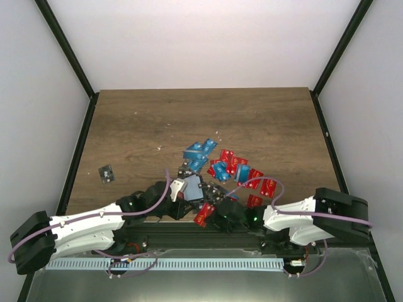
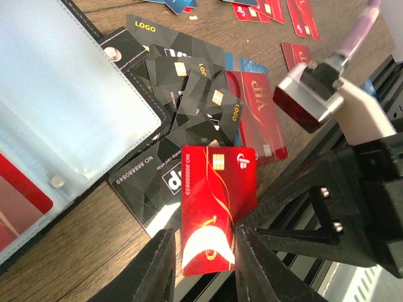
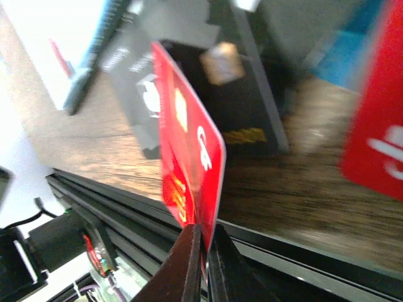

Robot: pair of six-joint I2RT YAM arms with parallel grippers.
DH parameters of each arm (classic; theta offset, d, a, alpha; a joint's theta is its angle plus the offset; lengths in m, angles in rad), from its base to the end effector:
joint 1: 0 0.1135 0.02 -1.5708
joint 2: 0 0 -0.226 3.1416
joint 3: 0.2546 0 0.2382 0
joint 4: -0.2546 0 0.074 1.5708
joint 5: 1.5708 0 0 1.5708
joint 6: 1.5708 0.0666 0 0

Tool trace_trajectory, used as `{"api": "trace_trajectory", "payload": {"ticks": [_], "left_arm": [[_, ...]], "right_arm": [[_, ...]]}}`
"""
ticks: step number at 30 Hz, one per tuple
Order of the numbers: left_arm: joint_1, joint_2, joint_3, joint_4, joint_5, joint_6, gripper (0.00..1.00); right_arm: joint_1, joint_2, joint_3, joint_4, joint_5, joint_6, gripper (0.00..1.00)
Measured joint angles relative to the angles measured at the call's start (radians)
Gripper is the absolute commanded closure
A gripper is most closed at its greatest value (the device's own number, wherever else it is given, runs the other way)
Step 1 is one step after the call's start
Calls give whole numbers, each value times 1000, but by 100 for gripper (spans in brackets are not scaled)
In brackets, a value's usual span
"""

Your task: Put the credit cards into the card holder

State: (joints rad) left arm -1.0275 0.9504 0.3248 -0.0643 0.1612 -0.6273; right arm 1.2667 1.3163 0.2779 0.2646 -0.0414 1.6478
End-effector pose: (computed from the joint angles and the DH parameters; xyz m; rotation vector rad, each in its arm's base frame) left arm 0.1037 -0.1925 0.1221 0.5844 2.4072 -0.9942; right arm 0.0669 0.2225 0.0658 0.5153 2.8027 1.1987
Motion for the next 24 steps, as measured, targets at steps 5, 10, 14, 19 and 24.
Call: {"api": "trace_trajectory", "payload": {"ticks": [5,10,14,19,24], "left_arm": [[0,-16,-1,-10,0,-1,71],[0,-31,50,-81,-18,5,68],[3,-73,90,-86,-15,3,66],[7,-154,40,0,57,-29,60],[13,-228,44,-4,103,-11,41]], "right_arm": [[-9,-33,29,-13,20,-31,99],[-29,-121,42,-102,43,-111,99],[-103,-239,41,-148,35,-269,99],[-257,-426,43,-239,-22,-520,99],[-450,-483,89,-305,-222,-765,99]]}}
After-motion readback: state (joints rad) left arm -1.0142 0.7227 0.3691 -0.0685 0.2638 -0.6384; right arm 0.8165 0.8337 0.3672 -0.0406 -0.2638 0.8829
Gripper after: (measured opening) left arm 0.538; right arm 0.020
